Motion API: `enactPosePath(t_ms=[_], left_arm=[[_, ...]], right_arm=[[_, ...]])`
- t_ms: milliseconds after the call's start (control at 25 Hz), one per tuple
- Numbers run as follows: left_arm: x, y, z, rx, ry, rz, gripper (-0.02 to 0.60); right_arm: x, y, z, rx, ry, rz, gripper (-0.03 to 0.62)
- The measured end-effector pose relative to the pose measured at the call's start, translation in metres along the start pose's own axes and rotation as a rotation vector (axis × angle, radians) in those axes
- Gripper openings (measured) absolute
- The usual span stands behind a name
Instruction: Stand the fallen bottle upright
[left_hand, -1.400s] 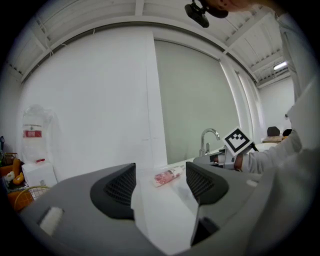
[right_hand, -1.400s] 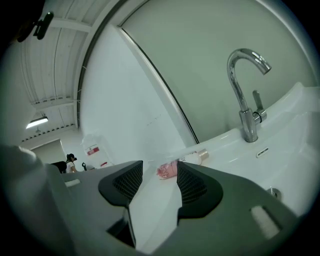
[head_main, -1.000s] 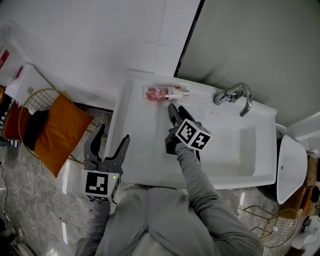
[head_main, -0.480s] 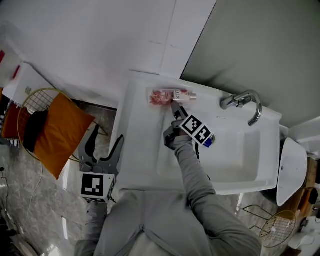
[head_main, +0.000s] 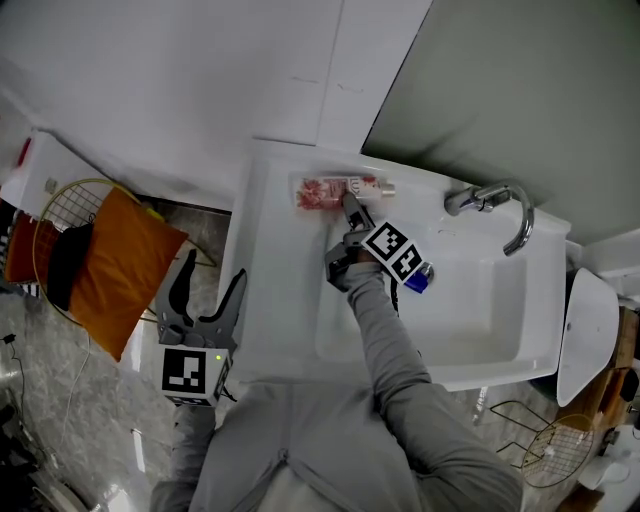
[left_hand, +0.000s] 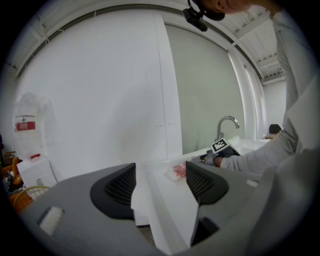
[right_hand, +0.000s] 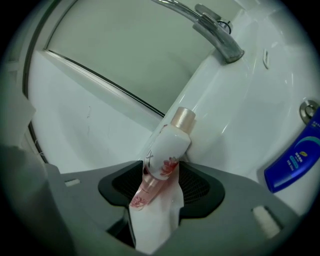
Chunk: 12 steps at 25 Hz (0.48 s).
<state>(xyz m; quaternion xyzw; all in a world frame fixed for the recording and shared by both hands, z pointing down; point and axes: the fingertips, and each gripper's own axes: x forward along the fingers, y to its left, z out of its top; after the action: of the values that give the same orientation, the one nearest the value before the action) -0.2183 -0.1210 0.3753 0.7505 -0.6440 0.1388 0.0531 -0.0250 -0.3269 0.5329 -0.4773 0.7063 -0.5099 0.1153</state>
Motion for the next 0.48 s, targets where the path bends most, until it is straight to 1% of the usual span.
enactPosePath(t_ms=[80,240,480], left_arm=[[0.002,0.001,-0.001,0.008,-0.014,-0.003,0.339],[0.003,-0.001,-0.003,-0.019,0.032,-0.003,0.339],[0.003,0.004,-0.006,-0.003,0.021,0.011,0.339]], right_arm=[[0.002,0.001,-0.001,0.017,-0.01,0.01,0.215],[0.01,0.004,-0.003,0.057,-0.019,0.023,0.215],[0.021,0.007,-0.004,0.092,-0.011,0.042,0.219]])
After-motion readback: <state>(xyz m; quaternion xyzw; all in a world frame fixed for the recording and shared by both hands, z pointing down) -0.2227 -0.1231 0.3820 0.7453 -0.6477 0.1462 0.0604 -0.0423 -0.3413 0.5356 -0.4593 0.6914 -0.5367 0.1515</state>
